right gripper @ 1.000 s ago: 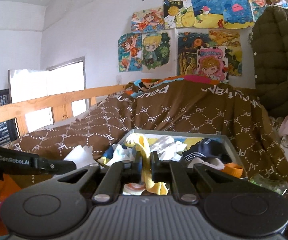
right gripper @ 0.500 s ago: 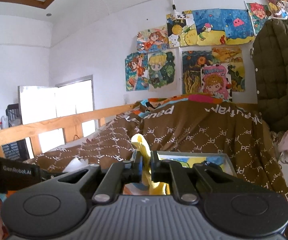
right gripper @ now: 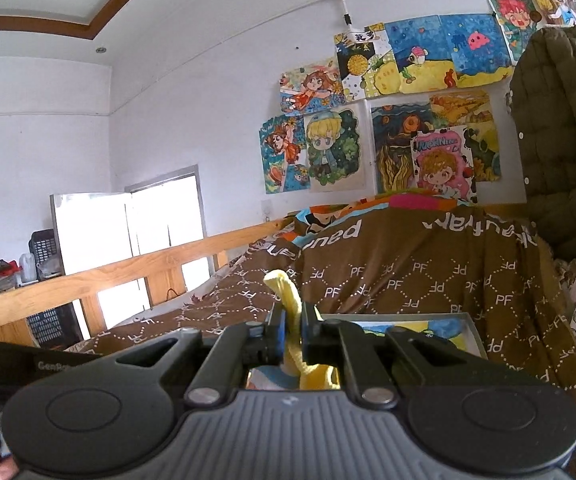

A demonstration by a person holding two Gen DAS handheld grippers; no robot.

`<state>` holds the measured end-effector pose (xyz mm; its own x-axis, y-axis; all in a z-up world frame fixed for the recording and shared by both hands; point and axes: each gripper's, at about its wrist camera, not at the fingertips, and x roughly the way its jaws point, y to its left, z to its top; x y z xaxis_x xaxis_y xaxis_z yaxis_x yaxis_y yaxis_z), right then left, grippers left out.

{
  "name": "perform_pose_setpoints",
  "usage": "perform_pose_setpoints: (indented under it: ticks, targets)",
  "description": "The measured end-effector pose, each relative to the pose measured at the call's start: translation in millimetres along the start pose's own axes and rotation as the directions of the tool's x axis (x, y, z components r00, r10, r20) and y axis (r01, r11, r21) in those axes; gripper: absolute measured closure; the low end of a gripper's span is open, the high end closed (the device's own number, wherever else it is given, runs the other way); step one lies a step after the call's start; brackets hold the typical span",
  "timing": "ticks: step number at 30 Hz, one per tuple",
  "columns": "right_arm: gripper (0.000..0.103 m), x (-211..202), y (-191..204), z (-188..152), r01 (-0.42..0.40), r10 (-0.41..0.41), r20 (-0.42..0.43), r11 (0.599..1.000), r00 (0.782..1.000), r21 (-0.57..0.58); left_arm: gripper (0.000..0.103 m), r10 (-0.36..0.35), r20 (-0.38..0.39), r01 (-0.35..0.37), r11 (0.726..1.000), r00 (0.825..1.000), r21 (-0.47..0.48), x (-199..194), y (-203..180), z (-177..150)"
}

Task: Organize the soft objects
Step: 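Carry the white cloth and yellow striped towel with both tools over the tray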

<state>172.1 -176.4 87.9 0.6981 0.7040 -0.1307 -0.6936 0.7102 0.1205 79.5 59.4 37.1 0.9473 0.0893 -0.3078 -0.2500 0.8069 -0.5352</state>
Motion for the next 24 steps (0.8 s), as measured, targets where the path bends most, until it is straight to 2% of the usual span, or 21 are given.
perform_pose_setpoints:
  ticks: [8, 16, 24]
  targets:
    - [0.095, 36, 5, 23, -0.052, 0.053, 0.017, 0.998, 0.998, -0.027, 0.1, -0.018, 0.007, 0.018, 0.999, 1.0, 0.032, 33, -1, 27]
    - [0.095, 116, -2, 63, -0.078, 0.084, 0.032, 0.985, 0.996, -0.155, 0.1, -0.014, 0.012, 0.013, 0.991, 1.0, 0.134, 95, -1, 68]
    - [0.095, 199, -20, 69, -0.031, 0.033, 0.003, 0.983, 0.999, -0.181, 0.1, -0.017, 0.026, 0.013, 0.99, 1.0, 0.143, 170, 15, 92]
